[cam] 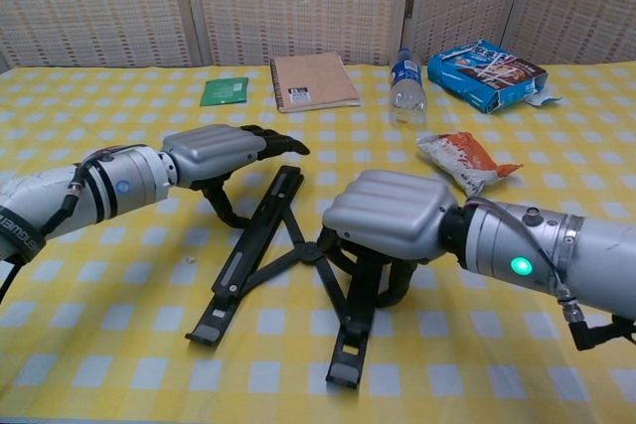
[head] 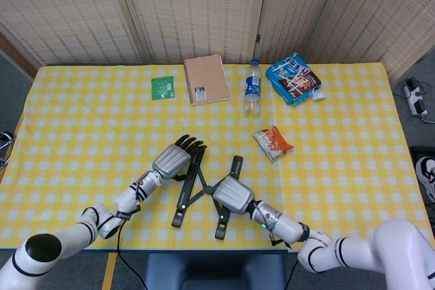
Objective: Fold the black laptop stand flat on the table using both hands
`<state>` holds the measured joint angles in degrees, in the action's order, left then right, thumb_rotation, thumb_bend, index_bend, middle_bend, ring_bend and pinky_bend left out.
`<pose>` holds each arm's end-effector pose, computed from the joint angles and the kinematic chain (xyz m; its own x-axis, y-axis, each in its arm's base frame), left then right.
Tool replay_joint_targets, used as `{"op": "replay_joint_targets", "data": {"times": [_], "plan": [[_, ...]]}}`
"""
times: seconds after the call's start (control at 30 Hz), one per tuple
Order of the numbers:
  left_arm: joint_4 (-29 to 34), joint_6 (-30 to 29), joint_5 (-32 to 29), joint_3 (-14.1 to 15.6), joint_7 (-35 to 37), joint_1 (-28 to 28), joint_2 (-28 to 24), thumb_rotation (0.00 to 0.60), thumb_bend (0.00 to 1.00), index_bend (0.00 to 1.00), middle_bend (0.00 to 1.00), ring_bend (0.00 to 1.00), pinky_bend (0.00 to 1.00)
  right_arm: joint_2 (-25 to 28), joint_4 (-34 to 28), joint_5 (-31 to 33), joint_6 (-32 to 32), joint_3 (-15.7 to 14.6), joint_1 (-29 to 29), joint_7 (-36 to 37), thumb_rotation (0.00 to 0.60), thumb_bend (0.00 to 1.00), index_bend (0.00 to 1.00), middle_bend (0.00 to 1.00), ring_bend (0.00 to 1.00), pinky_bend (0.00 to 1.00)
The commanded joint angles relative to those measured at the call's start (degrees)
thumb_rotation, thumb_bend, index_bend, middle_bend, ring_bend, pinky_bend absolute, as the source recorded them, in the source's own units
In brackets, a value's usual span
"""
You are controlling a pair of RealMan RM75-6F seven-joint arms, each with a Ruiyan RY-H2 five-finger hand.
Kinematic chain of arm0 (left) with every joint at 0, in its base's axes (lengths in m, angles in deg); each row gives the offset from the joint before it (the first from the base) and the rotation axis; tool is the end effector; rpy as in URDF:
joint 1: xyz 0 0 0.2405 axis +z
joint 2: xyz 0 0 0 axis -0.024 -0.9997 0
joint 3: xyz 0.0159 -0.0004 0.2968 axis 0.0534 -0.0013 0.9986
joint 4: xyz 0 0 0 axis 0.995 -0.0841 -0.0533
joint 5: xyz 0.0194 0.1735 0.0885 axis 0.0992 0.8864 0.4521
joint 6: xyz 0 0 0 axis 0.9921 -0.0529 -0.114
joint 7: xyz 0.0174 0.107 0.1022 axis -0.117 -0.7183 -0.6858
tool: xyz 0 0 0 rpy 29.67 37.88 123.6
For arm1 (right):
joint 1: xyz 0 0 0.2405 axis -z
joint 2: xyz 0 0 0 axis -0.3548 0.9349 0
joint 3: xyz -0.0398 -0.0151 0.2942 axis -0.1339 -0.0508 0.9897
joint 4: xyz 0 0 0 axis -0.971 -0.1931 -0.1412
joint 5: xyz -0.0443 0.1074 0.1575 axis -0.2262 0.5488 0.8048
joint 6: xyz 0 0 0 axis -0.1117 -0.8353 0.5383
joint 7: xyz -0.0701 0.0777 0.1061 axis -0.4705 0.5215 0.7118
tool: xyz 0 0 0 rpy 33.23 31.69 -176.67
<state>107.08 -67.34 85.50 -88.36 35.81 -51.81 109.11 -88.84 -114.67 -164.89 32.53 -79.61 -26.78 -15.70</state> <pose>-0.1613 0.4185 -0.0892 0.5828 0.2124 0.7843 0.6869 -0.6446 -0.3358 -0.1380 -0.3207 -0.0885 0.7526 -0.1133 0.6486 -0.4557 -0.8007 0.3889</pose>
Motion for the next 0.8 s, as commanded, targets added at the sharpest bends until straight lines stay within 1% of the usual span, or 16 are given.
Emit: {"op": "replay_joint_targets", "data": {"times": [0.03, 0.37, 0.67, 0.73, 0.77, 0.8], "plan": [[0.63, -0.06, -0.01, -0.06, 0.08, -0.15, -0.12, 0.6, 0.14, 0.08, 0.11, 0.0, 0.0, -0.39, 0.24, -0.09, -0.01, 0.24, -0.24, 0.13, 0.6, 0.16, 0.66, 0.83, 0.89, 0.9], [3.67, 1.04, -0.64, -0.29, 1.2, -0.62, -0.47, 0.6, 0.14, 0.07, 0.1, 0.0, 0.0, -2.37, 1.75, -0.6, 0.12, 1.07, -1.25, 0.52, 0.6, 0.16, 0.66, 0.83, 0.89, 0.9], [5.9, 1.19, -1.48, -0.74, 0.59, -0.48, -1.44, 0.6, 0.14, 0.07, 0.1, 0.0, 0.0, -3.17, 2.54, -0.86, 0.62, 1.3, -1.54, 1.09, 0.6, 0.16, 0.66, 0.83, 0.89, 0.9], [6.49, 1.08, -1.77, -0.78, 0.37, -0.14, -2.15, 0.6, 0.14, 0.06, 0.09, 0.0, 0.0, -2.72, 1.96, -1.26, 0.83, 1.07, -1.51, 1.78, 0.6, 0.16, 0.66, 0.82, 0.87, 0.9], [6.93, 0.84, -2.0, -0.84, 0.11, 0.17, -2.72, 0.6, 0.14, 0.06, 0.09, 0.0, 0.0, -2.12, 1.17, -1.58, 0.9, 0.9, -1.53, 2.56, 0.6, 0.16, 0.65, 0.79, 0.84, 0.9], [7.34, 0.65, -2.22, -0.89, -0.04, 0.46, -3.19, 0.6, 0.14, 0.06, 0.09, 0.0, 0.0, -1.57, 0.45, -1.89, 0.97, 0.79, -1.58, 3.14, 0.6, 0.16, 0.61, 0.75, 0.8, 0.88]]}}
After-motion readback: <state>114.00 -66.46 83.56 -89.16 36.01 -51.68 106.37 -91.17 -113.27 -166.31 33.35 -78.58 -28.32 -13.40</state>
